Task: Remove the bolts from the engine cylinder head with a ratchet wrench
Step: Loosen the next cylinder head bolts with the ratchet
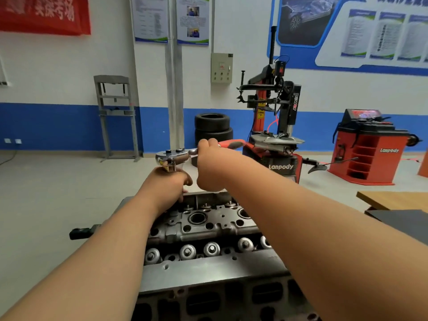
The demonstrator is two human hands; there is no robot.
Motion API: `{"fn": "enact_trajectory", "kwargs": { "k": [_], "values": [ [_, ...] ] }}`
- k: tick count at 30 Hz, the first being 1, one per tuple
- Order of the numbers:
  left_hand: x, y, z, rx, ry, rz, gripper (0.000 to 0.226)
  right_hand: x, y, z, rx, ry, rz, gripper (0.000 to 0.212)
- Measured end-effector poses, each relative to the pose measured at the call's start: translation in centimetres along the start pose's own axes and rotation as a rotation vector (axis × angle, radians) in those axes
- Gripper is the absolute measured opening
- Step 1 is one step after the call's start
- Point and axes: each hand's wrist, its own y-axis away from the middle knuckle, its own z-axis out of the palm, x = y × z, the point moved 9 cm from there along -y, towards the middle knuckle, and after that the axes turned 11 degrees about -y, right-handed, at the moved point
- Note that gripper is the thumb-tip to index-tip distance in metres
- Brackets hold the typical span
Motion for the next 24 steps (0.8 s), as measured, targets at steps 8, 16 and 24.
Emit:
{"fn": "enact_trajectory", "kwargs": {
  "k": [8, 16, 24],
  "values": [
    [0.4, 0.7, -0.7, 0.154, -0.043, 0.047, 0.026, -3.6, 13.6, -0.3, 0.181, 0.366, -0.13, 0.074],
    [-0.8, 0.2, 0.2, -0.009, 0.072, -0.044, 0.029, 1.7, 5.6, -2.7, 0.16, 0.069, 0.014, 0.041],
    [-0.8, -0.4, 0.4, -0.057, 0.039, -0.017, 0.022, -3.4, -4.9, 0.5, -0.099, 0.072, -0.085, 0.026]
  ]
}}
